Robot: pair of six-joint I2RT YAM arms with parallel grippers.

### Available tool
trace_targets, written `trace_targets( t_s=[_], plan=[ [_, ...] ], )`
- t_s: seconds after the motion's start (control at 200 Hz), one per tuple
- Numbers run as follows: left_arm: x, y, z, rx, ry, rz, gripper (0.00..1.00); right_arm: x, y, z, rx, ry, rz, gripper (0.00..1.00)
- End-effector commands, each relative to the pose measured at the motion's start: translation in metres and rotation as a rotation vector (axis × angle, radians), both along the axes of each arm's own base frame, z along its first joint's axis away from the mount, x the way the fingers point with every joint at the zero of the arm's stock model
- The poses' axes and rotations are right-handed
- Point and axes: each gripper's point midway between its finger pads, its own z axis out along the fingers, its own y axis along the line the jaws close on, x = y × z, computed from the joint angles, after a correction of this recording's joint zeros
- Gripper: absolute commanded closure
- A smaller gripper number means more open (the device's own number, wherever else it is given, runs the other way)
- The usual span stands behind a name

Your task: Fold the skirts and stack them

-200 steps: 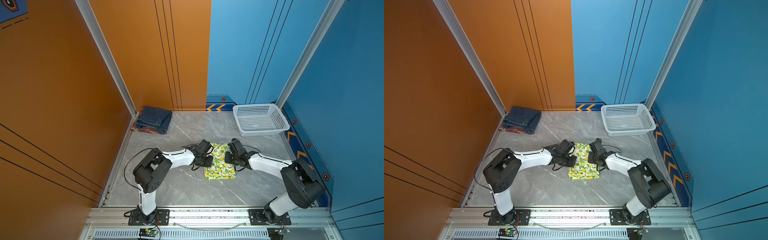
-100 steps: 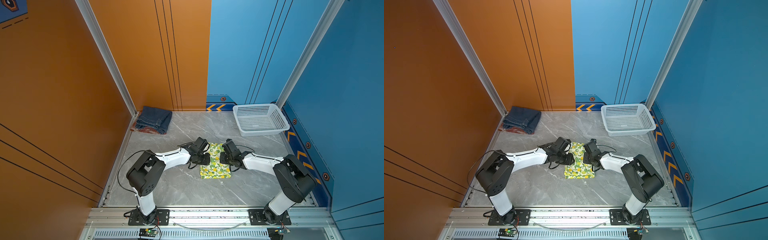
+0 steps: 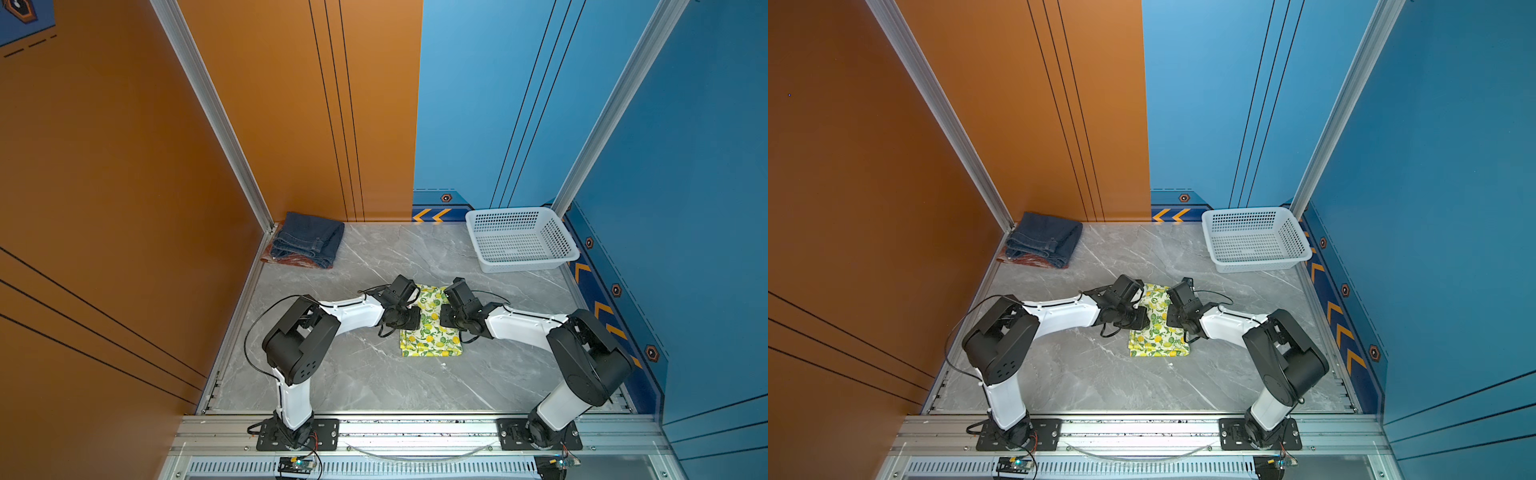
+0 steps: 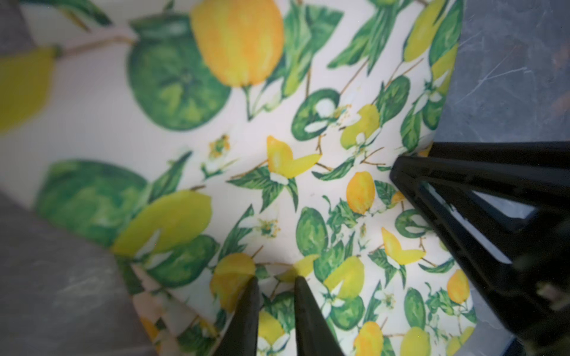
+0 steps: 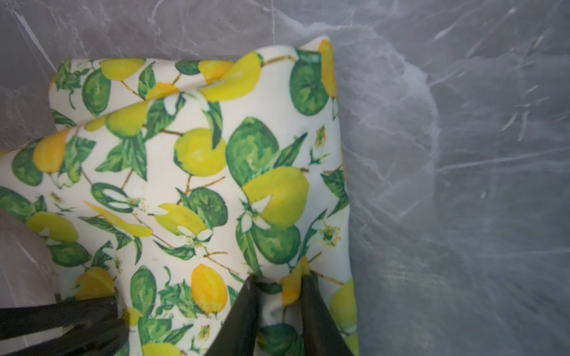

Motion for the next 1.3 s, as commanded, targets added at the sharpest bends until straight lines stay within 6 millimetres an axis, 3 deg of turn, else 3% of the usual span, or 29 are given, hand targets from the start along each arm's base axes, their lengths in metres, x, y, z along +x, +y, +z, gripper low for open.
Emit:
trace_targets(
  t_s=[0.0, 0.12, 0.315, 0.571, 0.706, 0.796, 0.871, 1.056, 1.172, 1.297],
  plan=[
    [-0.019, 0.024, -0.041, 0.07, 0.086, 0.009, 0.88, 0.006, 0.004, 0.028, 0.028, -0.031, -0.006, 0.68],
    [-0.02, 0.03, -0.044, 0.063, 0.093, 0.022, 1.0, 0.016, 0.008, 0.051, 0.083, -0.065, -0.001, 0.65],
    [-0.021, 0.031, -0.045, 0.059, 0.097, 0.021, 1.0, 0.039, 0.014, 0.063, 0.12, -0.082, -0.001, 0.64],
    [-0.025, 0.034, -0.046, 0.057, 0.102, 0.018, 1.0, 0.075, 0.011, 0.022, 0.109, -0.044, -0.042, 0.66],
    [-0.027, 0.037, -0.046, 0.057, 0.106, 0.024, 1.0, 0.078, 0.012, -0.009, 0.092, -0.002, -0.052, 0.68],
    [-0.028, 0.038, -0.047, 0.054, 0.108, 0.025, 1.0, 0.081, 0.01, -0.016, 0.09, 0.01, -0.057, 0.68],
    [-0.028, 0.038, -0.047, 0.052, 0.112, 0.023, 1.0, 0.083, 0.009, -0.008, 0.1, -0.003, -0.058, 0.68],
    [-0.027, 0.038, -0.048, 0.048, 0.118, 0.028, 1.0, 0.085, 0.002, 0.044, 0.107, -0.093, -0.051, 0.64],
    [-0.027, 0.038, -0.05, 0.044, 0.123, 0.032, 1.0, 0.067, -0.006, 0.065, 0.104, -0.127, -0.057, 0.63],
    [-0.026, 0.038, -0.049, 0.042, 0.123, 0.035, 1.0, 0.036, -0.018, 0.068, 0.09, -0.126, -0.07, 0.63]
  ],
)
